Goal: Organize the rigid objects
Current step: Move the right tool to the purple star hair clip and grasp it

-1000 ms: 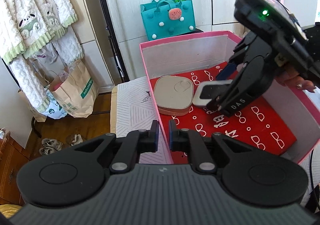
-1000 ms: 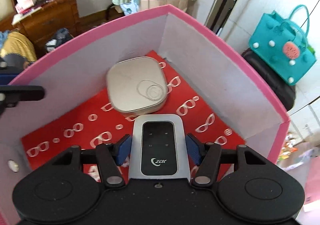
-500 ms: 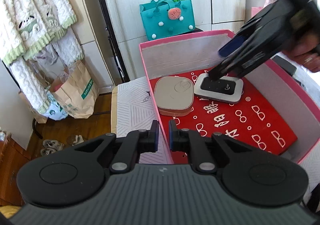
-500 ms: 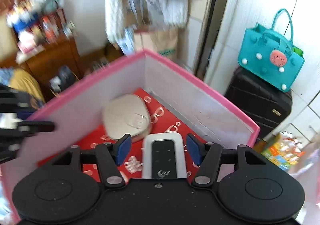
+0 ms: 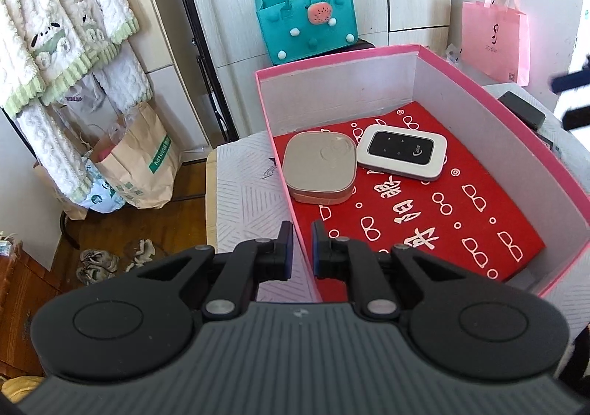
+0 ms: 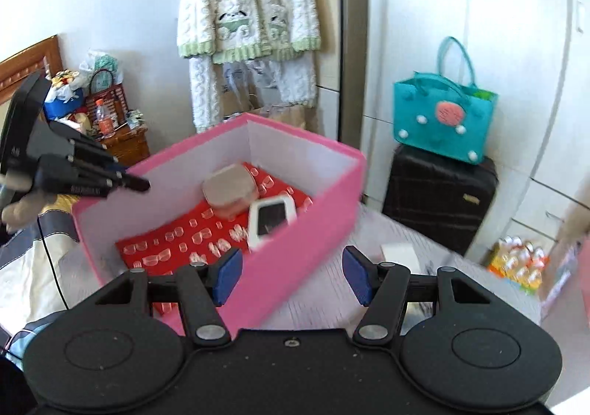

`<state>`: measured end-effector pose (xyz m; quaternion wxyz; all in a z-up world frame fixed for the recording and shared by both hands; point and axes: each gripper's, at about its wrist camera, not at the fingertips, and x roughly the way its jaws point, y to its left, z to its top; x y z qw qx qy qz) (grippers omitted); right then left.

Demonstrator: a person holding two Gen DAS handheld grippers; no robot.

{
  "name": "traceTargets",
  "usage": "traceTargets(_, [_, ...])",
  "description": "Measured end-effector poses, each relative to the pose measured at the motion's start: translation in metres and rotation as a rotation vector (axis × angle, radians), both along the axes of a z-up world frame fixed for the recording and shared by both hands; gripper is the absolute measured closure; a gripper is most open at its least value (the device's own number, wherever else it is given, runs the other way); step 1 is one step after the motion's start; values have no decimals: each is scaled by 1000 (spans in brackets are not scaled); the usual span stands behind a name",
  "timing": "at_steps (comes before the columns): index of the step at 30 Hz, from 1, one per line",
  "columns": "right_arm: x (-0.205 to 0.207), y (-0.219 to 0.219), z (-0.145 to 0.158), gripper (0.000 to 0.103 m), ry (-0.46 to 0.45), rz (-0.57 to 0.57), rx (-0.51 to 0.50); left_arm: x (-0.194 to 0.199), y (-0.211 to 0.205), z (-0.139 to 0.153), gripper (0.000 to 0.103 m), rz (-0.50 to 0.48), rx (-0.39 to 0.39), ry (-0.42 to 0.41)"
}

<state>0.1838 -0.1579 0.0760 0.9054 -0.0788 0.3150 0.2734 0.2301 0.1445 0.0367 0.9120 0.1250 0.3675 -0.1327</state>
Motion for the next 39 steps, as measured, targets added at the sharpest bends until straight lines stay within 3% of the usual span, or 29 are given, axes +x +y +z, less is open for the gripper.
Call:
traceTargets(7, [-34,-30,-36,38,-8,-123,-7,-1,-3,0,93,20,77,-19])
traceTargets(10, [-45,-37,-53,43,-21,-101,12,2,2,1,93,43,70,-11])
traceTargets(13, [-46,-35,-68,48,22,-56,8,2,3,4,94,49,52,6])
traceTargets(14, [-45,-33,-72,53,37,-49,4,1,2,4,95,49,59,3])
traceTargets(17, [-39,-25,-85,80,96,-42,-38,-2,1,4,95,51,68,0])
traceTargets(22, [-31,-18,-96,79,90,-66,-82,-5,6,7,95,51,39,22])
traceTargets(27, [-16,-21,-103,60,137,-93,-46,-8,7,6,95,49,33,18])
traceTargets(31, [-13,-19,-102,57,217,-153,38,-5,8,4,95,61,16,5])
traceTargets(36, [-19,1,-105,57,164,-122,-56,-2,10,3,95,58,2,18])
traceTargets(39, [-12,-2,-109,53,187,-168,-26,-4,10,4,95,56,-2,15])
